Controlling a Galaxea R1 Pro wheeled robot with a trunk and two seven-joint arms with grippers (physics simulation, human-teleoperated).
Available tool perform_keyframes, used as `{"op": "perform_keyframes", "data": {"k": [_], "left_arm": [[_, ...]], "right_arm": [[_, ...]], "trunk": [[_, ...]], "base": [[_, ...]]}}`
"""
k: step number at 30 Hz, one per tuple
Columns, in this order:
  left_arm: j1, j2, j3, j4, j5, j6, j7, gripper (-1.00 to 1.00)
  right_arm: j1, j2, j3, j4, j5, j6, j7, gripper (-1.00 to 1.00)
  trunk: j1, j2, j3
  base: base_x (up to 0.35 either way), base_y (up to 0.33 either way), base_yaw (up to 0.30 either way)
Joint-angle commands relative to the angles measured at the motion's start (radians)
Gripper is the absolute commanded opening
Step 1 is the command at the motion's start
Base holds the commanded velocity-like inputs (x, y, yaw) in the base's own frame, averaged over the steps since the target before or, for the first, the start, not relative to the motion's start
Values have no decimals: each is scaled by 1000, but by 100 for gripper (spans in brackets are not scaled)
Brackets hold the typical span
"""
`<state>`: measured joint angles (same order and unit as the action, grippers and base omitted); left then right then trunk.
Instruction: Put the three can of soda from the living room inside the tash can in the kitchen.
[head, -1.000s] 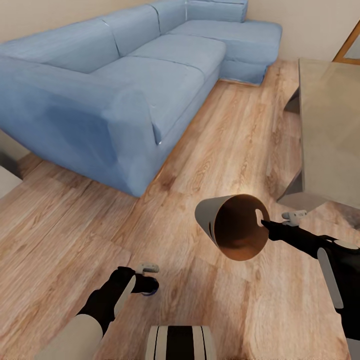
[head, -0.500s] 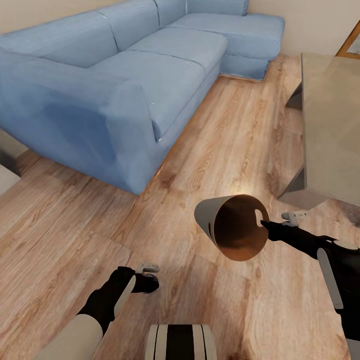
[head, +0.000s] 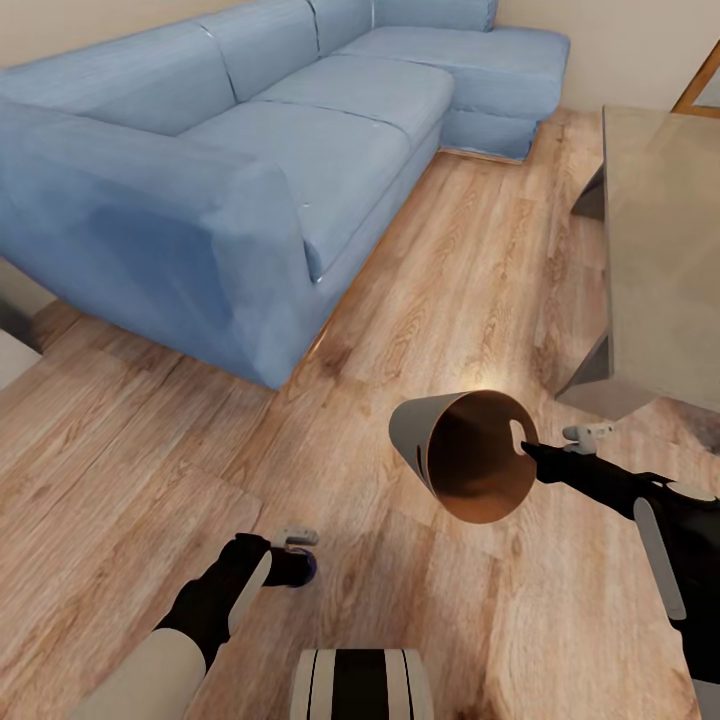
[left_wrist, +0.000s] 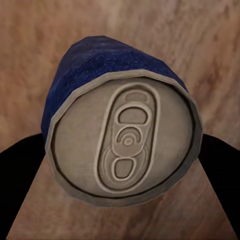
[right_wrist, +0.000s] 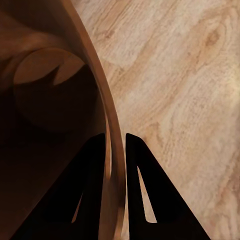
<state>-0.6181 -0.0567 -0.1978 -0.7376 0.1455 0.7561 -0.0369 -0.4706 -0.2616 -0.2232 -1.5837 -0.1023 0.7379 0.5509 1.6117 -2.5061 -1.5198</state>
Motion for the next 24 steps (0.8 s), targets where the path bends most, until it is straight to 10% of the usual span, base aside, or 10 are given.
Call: {"op": "perform_keyframes", "data": {"k": [1, 24], "left_arm": [[1, 0, 0, 1, -4, 0, 0, -100], [0, 0, -1, 4, -4, 0, -4, -100]], "right_arm": [[0, 0, 0, -1, -24, 6, 5, -100], [2, 3, 30, -1, -24, 5, 4, -100]], "trunk": [[0, 0, 0], [-10, 5, 85]], "base": [[0, 0, 0], [0, 0, 0]]}}
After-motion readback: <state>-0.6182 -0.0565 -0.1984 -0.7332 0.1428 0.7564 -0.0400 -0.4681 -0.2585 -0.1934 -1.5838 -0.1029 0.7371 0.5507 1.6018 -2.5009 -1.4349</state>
